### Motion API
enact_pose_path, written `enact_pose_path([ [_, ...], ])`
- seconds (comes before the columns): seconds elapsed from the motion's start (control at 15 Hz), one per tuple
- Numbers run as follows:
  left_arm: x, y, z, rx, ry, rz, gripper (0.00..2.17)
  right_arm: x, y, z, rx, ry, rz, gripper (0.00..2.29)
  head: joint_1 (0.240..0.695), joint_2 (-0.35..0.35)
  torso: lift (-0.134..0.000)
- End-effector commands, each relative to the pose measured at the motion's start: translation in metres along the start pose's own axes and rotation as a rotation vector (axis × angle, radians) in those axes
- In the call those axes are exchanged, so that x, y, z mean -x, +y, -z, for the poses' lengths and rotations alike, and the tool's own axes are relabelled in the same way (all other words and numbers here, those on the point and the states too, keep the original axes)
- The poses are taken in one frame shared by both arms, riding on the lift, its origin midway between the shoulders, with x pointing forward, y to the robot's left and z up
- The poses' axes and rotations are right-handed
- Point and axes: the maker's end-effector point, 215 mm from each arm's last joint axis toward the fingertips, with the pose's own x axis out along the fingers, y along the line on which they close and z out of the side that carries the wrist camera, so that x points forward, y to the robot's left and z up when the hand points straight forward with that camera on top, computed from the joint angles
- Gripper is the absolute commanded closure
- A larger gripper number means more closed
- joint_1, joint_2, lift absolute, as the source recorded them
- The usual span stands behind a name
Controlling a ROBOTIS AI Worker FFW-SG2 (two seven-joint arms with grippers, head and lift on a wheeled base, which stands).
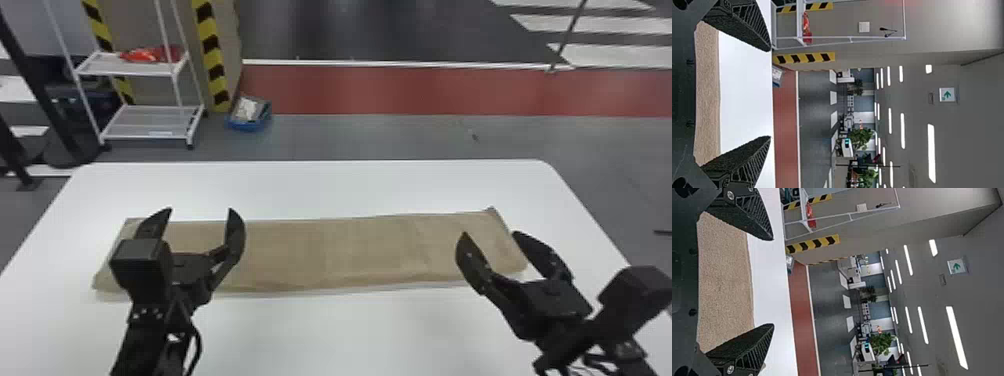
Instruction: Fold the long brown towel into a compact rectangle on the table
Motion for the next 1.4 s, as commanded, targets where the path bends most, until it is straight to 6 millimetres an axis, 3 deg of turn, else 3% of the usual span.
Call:
enact_pose_path([
  [0.0, -0.023, 0.035, 0.013, -0.005, 0.022, -0.051, 0.08, -0.006, 0.001, 0.003, 0.001, -0.004, -0.003, 0.10, 0.695, -0.022, -0.121],
  [0.2, -0.041, 0.067, 0.016, -0.001, 0.035, -0.086, 0.08, -0.010, 0.002, 0.000, 0.006, -0.010, -0.008, 0.10, 0.695, 0.030, -0.121],
  [0.47, -0.046, 0.132, 0.069, -0.006, 0.204, -0.159, 0.09, -0.018, 0.014, 0.010, -0.001, 0.006, -0.035, 0.10, 0.695, 0.095, -0.121],
  [0.6, -0.043, 0.148, 0.091, 0.009, 0.266, -0.162, 0.09, -0.021, 0.015, 0.013, -0.003, 0.007, -0.037, 0.10, 0.695, 0.132, -0.121],
  [0.87, -0.041, 0.161, 0.108, 0.009, 0.299, -0.162, 0.09, -0.020, 0.013, 0.014, 0.001, 0.013, -0.038, 0.10, 0.695, 0.182, -0.121],
  [1.13, -0.044, 0.159, 0.109, 0.000, 0.309, -0.149, 0.09, -0.017, 0.012, 0.017, 0.001, 0.019, -0.041, 0.10, 0.695, 0.189, -0.121],
  [1.33, -0.039, 0.162, 0.124, -0.004, 0.363, -0.144, 0.15, -0.016, 0.011, 0.017, 0.002, 0.020, -0.045, 0.10, 0.695, 0.185, -0.121],
])
